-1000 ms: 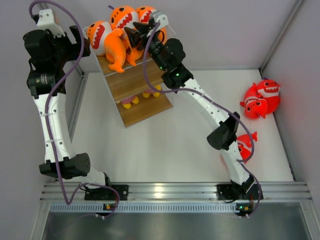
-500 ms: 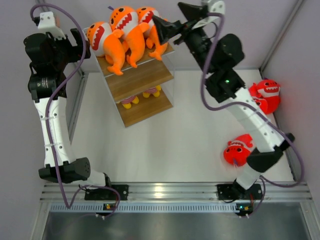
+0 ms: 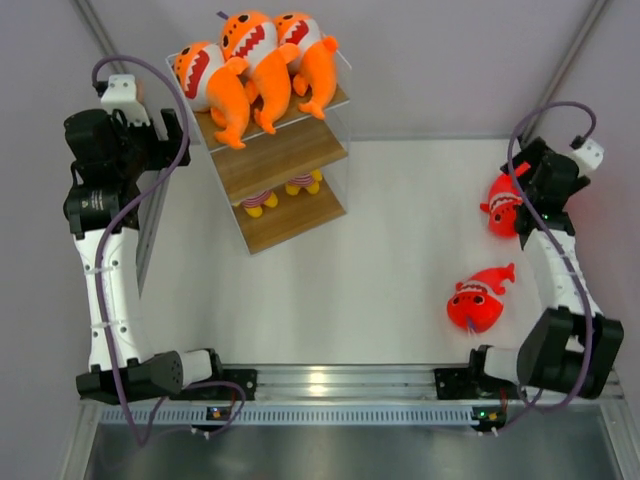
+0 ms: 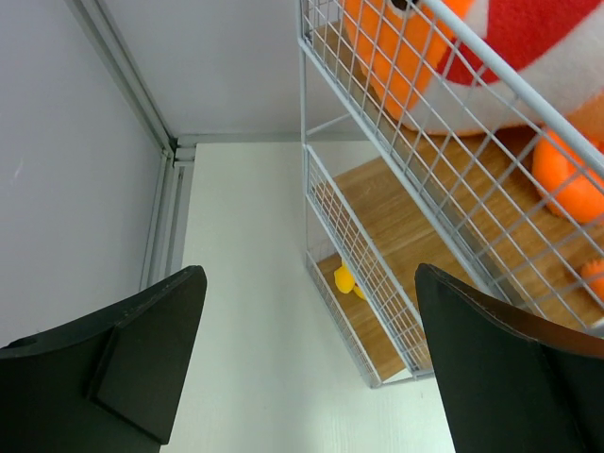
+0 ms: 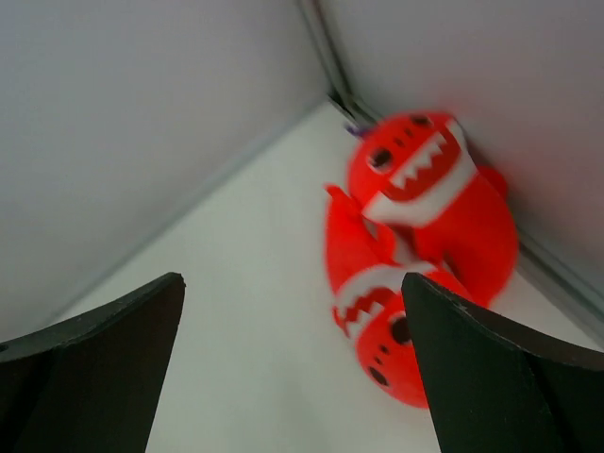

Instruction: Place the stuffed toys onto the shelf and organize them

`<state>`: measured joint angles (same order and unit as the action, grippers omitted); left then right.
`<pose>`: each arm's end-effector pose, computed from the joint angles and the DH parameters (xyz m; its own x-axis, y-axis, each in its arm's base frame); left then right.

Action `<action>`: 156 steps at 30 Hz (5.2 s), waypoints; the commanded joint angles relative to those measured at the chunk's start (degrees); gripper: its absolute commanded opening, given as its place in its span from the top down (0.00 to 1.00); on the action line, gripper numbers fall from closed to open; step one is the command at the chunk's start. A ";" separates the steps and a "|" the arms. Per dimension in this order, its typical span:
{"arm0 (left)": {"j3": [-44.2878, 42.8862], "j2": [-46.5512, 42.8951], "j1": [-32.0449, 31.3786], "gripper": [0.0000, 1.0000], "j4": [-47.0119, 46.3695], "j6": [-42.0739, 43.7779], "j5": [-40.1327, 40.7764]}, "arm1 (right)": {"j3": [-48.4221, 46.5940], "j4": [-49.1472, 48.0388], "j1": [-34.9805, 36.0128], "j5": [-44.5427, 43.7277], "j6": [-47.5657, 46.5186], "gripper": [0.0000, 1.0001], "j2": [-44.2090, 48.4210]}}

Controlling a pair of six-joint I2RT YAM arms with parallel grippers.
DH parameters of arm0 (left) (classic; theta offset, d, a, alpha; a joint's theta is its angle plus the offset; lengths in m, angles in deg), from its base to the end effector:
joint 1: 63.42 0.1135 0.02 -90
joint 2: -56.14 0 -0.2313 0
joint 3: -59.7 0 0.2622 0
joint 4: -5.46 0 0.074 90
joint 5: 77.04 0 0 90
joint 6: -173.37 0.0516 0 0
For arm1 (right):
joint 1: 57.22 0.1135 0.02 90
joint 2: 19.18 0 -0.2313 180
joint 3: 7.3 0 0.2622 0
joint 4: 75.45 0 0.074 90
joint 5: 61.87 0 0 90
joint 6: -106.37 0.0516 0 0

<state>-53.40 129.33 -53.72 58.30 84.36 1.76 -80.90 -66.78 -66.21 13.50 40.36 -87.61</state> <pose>0.2734 0.0366 0.4753 -0.2202 -0.0204 -0.9752 0.0251 0.9993 -0.0266 0.3138 -0.0628 0.3447 0.1076 0.3813 -0.9182 0.3901 0.8333 0.3917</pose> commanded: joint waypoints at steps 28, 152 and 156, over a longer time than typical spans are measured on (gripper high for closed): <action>2.67 -7.44 -0.11 0.02 5.38 5.15 -8.13 | 5.18 1.30 -6.83 4.94 2.30 1.00 -14.65; -1.55 -10.70 -8.55 1.00 -1.03 -18.75 -39.78 | -9.14 -69.45 76.05 10.59 24.09 0.48 -36.08; -1.12 -11.05 -8.38 1.00 -1.03 -17.70 -38.03 | -7.39 -68.92 75.97 9.80 22.70 0.94 -34.07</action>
<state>-54.21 118.81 -62.53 61.71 66.55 -37.47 -89.62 -133.71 8.91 24.67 63.77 -124.68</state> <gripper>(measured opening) 0.075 0.153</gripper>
